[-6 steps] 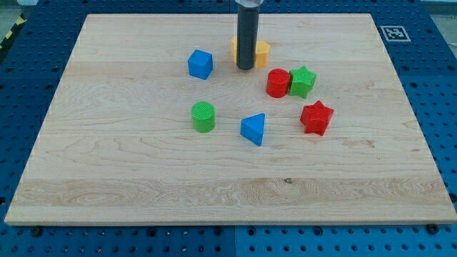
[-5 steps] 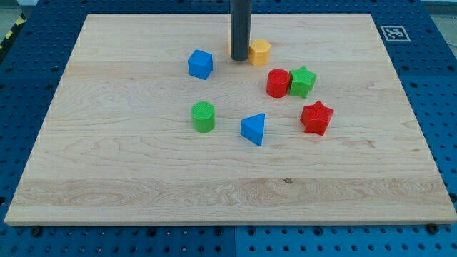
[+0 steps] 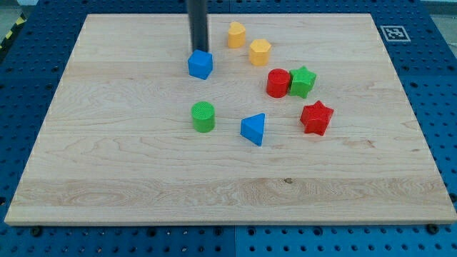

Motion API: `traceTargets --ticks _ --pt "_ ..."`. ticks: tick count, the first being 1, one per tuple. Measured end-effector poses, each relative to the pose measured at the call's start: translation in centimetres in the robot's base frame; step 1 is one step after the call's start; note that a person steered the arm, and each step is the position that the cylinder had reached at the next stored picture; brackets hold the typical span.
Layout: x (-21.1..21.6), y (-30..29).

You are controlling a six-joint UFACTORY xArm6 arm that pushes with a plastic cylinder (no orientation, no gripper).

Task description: Push the blue cube towards the blue triangle

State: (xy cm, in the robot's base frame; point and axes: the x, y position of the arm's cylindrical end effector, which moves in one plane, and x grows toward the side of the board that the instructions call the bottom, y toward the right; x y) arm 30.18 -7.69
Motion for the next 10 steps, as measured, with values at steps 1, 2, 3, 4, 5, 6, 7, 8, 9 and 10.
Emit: traceTargets --ticks 1,2,3,4,5,6,7,8,9,10 --pt "0.9 -2.5" --pt "3.2 -0.6" --pt "3.8 3.1" --pt "3.8 3.8" --pt "4.8 3.8" --pt "4.4 5.1" --pt "3.3 6.9" --pt "4.4 7.1" --pt "4.9 8.8" --pt "5.8 9.6"
